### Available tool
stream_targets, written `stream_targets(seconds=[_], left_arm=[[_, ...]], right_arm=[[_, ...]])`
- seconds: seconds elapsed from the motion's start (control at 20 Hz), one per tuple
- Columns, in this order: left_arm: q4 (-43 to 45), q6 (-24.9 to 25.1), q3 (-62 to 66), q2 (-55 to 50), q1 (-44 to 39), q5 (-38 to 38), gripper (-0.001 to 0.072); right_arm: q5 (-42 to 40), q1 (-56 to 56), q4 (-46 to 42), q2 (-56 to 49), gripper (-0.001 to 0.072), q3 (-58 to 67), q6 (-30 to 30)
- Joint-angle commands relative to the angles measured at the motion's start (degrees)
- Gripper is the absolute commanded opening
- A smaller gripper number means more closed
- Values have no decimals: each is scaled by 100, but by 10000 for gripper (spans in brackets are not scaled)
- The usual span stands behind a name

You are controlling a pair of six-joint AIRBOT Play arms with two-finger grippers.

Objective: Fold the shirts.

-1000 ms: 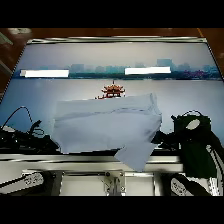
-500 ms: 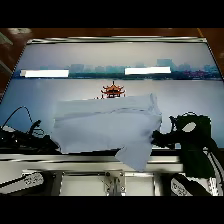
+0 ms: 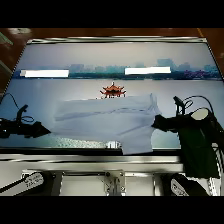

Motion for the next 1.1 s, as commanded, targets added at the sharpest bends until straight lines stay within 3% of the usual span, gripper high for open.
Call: stream_targets(seconds=[0.0,0.4,0.8,1.05], left_arm=[[-581,-157,450,70,-190,372,42],[-584,-881,599,-35,-1016,2363,43],[-752,-918,1639,-1150,-1486,2465,43],[-691,-1113,1875,-1628,-1631,2413,43]], right_arm=[[-284,9,232,-101,56,732,201],[-970,9,612,-1742,56,1958,188],[-1475,319,640,-3176,57,3303,205],[-1473,299,509,-3543,58,3342,358]])
